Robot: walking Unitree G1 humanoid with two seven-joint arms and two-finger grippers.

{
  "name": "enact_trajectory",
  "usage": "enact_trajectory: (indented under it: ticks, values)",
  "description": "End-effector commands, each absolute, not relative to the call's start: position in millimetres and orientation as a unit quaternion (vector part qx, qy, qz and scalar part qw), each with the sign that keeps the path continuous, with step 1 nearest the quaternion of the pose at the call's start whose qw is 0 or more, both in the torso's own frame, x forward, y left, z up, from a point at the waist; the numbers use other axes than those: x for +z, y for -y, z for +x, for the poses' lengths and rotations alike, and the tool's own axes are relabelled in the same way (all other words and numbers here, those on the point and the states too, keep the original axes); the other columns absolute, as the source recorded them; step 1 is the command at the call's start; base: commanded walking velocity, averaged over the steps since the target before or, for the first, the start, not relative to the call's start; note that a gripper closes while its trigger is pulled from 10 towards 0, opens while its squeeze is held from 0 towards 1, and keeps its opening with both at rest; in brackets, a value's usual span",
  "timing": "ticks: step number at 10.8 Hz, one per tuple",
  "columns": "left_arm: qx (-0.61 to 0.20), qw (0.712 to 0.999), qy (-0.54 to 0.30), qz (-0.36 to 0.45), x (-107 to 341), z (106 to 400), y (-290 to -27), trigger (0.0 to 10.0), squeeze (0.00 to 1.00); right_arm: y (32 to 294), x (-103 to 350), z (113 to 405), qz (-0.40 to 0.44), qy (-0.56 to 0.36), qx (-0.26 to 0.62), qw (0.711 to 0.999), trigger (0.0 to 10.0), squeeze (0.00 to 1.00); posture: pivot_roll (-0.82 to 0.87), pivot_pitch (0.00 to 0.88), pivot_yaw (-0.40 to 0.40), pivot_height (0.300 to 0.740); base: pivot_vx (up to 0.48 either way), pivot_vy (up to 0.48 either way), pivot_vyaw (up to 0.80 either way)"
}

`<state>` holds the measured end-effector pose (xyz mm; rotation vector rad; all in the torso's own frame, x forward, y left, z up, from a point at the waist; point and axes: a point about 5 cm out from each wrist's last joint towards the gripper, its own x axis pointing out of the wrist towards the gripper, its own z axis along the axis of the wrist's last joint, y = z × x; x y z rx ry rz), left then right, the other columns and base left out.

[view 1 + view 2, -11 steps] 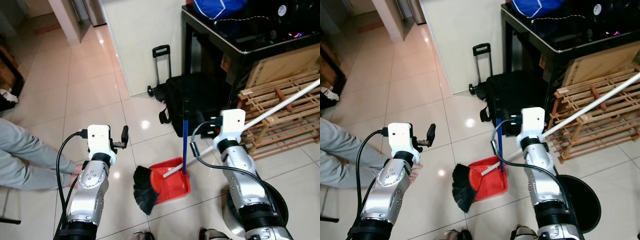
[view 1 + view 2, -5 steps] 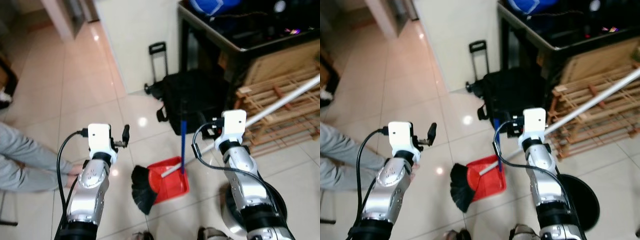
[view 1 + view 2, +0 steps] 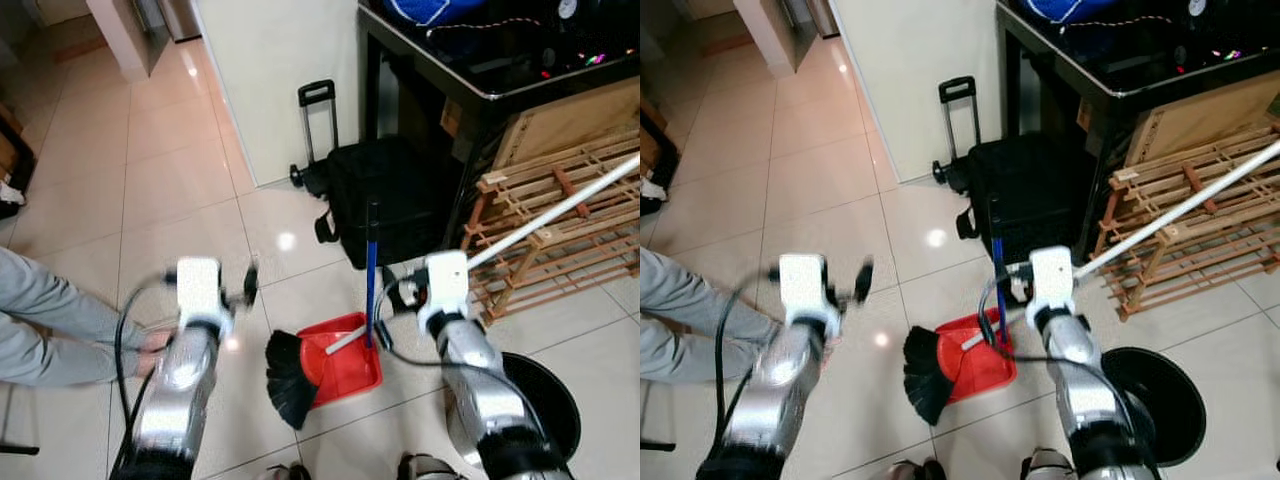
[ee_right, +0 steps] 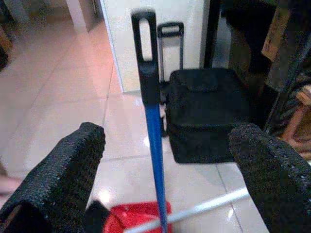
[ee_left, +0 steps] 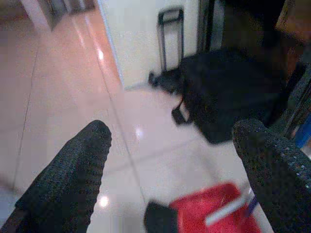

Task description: Sweep floor

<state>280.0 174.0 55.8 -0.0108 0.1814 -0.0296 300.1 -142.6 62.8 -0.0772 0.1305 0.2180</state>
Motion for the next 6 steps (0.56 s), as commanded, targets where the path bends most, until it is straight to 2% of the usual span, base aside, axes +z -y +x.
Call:
enact_trajectory:
  ticks: [1,4,6]
  values:
    - [0.003,0.994,-0.112,0.004,44.5,272.0,-188.4,10.0,0.0,142.1,55.3,296.0,-0.045,-0.076,0.114,0.99,10.0,0.0,-0.15,0.101,0.145,0.74,0.0,0.0,0.0]
    - [0.004,0.993,-0.121,0.004,37.6,265.5,-192.7,10.0,0.0,144.8,50.3,292.5,-0.05,-0.082,0.117,0.988,10.0,0.0,-0.15,0.111,0.145,0.74,0.0,0.0,0.0]
    - [-0.002,0.994,-0.113,0.003,39.2,267.6,-190.5,10.0,0.0,141.0,48.1,290.7,-0.055,-0.082,0.127,0.987,10.0,0.0,-0.14,0.115,0.146,0.74,0.279,0.0,0.0]
